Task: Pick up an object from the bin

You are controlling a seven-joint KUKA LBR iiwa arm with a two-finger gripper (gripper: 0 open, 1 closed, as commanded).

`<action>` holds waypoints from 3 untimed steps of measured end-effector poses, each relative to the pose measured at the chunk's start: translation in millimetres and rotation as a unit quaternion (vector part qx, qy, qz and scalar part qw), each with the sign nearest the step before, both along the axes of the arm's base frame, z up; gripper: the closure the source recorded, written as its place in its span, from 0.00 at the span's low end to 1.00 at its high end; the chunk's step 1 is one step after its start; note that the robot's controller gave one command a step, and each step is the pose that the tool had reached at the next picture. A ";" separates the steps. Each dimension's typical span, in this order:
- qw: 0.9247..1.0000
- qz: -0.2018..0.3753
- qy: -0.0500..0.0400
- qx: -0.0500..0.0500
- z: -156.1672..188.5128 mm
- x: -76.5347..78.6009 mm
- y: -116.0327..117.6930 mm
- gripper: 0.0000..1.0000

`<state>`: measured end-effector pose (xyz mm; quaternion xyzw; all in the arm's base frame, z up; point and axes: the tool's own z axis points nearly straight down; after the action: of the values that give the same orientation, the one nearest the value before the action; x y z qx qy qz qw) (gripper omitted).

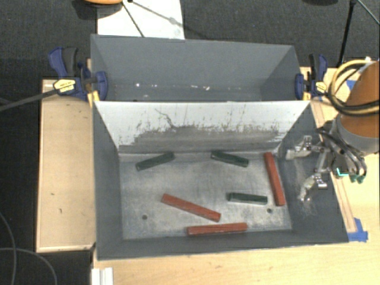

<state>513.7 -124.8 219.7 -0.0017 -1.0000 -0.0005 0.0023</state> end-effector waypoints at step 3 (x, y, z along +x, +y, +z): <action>0.996 0.089 -0.005 -0.001 -109.6 1.8 26.7 0.00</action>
Offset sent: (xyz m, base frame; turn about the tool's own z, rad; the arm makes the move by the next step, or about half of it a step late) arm -0.0126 0.0197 -0.1497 -0.0126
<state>515.5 -98.1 110.1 0.0876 -0.9962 0.0005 -0.0026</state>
